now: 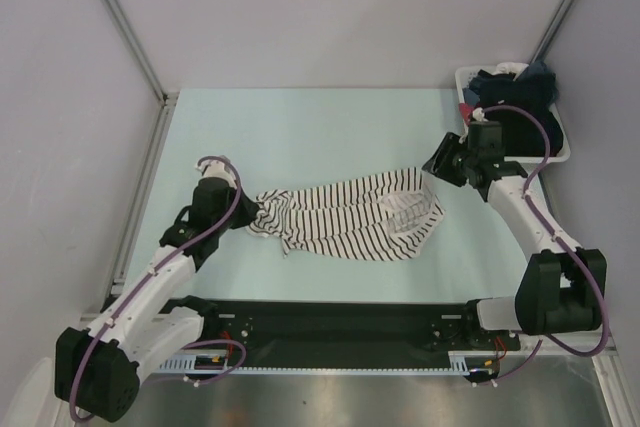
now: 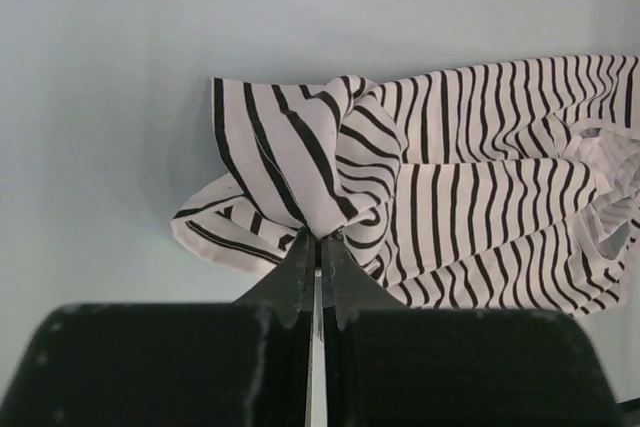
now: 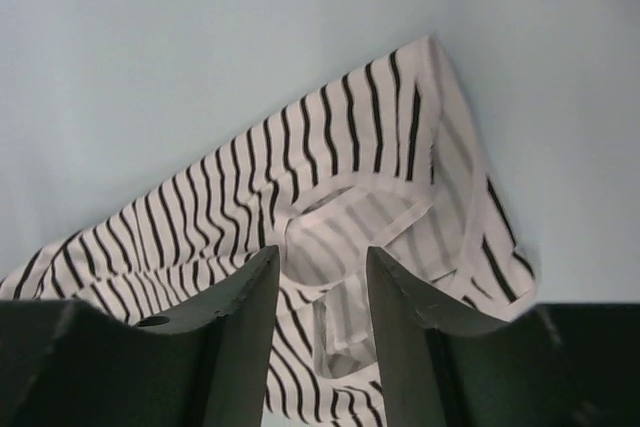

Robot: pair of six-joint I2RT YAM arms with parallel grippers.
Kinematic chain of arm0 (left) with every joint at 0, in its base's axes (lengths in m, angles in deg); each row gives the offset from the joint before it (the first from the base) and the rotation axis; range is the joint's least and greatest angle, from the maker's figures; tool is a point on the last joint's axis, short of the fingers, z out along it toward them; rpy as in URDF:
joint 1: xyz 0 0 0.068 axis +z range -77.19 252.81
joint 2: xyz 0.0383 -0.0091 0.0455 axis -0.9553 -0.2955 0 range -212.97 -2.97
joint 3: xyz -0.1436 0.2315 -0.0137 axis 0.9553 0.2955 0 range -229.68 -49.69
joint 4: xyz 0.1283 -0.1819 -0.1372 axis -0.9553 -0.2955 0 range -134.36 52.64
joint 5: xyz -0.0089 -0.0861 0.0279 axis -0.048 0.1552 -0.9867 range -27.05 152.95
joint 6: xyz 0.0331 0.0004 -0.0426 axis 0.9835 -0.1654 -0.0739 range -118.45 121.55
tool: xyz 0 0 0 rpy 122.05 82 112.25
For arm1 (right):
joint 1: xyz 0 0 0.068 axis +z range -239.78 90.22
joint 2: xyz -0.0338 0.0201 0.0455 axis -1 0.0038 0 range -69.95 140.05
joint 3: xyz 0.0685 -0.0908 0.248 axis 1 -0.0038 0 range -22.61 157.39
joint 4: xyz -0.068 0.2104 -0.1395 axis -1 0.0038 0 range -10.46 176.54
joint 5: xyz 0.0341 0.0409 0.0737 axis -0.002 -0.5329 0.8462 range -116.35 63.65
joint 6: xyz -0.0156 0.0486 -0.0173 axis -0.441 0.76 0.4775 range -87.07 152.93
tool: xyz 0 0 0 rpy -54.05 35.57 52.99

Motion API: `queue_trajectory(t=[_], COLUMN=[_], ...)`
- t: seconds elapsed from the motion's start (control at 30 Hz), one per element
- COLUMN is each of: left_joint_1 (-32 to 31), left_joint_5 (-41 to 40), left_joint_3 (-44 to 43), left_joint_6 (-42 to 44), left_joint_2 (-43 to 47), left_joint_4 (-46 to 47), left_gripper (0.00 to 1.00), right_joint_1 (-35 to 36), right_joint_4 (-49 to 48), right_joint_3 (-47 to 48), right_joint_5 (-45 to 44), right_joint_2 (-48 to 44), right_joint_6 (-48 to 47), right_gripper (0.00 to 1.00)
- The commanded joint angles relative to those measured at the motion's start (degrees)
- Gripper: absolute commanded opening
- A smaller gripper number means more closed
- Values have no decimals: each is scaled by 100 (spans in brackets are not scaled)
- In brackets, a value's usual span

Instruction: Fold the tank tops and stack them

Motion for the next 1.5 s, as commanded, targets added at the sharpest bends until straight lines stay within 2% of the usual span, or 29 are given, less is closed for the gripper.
queue_trajectory(t=[0.0, 0.17, 0.3, 0.37, 0.4, 0.47, 0.57, 0.67, 0.77, 0.8, 0.83, 0.87, 0.97, 1.17, 1.2, 1.27, 1.3, 1.33, 1.4, 1.47], left_joint_1=[48, 39, 39, 39, 39, 39, 39, 48, 39, 39, 48, 48, 39, 39, 39, 39, 39, 39, 39, 39], left_joint_5=[274, 274, 274, 274, 274, 265, 274, 467, 450, 450, 459, 467, 555, 432, 424, 423, 432, 432, 467, 502], left_joint_3=[248, 609, 724, 715, 715, 715, 724, 715, 627, 592, 583, 583, 671, 847, 908, 978, 1040, 1066, 1101, 1093], left_joint_6=[-61, -43, -8, 27, 36, 45, 45, 62, 141, 159, 159, 168, 151, 151, 159, 159, 168, 168, 159, 177], left_joint_2=[-61, -9, -8, -52, -61, -87, -52, -26, -52, -61, -70, -70, -9, 62, 45, 27, 18, -17, -52, -87], left_joint_4=[756, 923, 933, 915, 924, 906, 932, 1003, 898, 802, 774, 766, 800, 774, 809, 853, 914, 958, 1029, 1038], left_gripper=[0, 0, 0, 0, 0, 0, 0, 0, 0, 0, 0, 0, 0, 0, 0, 0, 0, 0, 0, 0], right_joint_1=[249, 706, 1127, 1356, 1392, 1445, 1489, 1655, 1735, 1726, 1700, 1682, 1656, 1778, 1787, 1779, 1787, 1779, 1779, 1770], right_joint_4=[-477, -705, -715, -671, -653, -819, -1197, -1303, -1356, -1365, -1356, -1347, -1400, -1269, -1173, -1067, -1023, -1005, -978, -987], right_joint_3=[-294, -533, -349, -304, -296, -435, -585, -568, -673, -839, -927, -1050, -1560, -2535, -2624, -2817, -2870, -2914, -2932, -2819], right_joint_5=[633, 738, 546, 283, 186, 53, 228, 360, 326, 282, 247, 211, 255, -69, -88, -70, -70, -70, -132, -158], right_joint_2=[-246, 131, 693, 870, 966, 1125, 1353, 1538, 1416, 1355, 1267, 1057, 635, -789, -930, -1282, -1370, -1527, -1616, -1591], right_joint_6=[-121, -165, -209, -218, -183, -16, 151, 134, 99, 90, 81, 81, 107, 265, 283, 327, 336, 336, 327, 266], right_gripper=[45, 43, 56, 59, 63, 64, 59, 45, 23, 9, 3, 0, 0, 0, 3, 15, 34, 43, 52, 55])
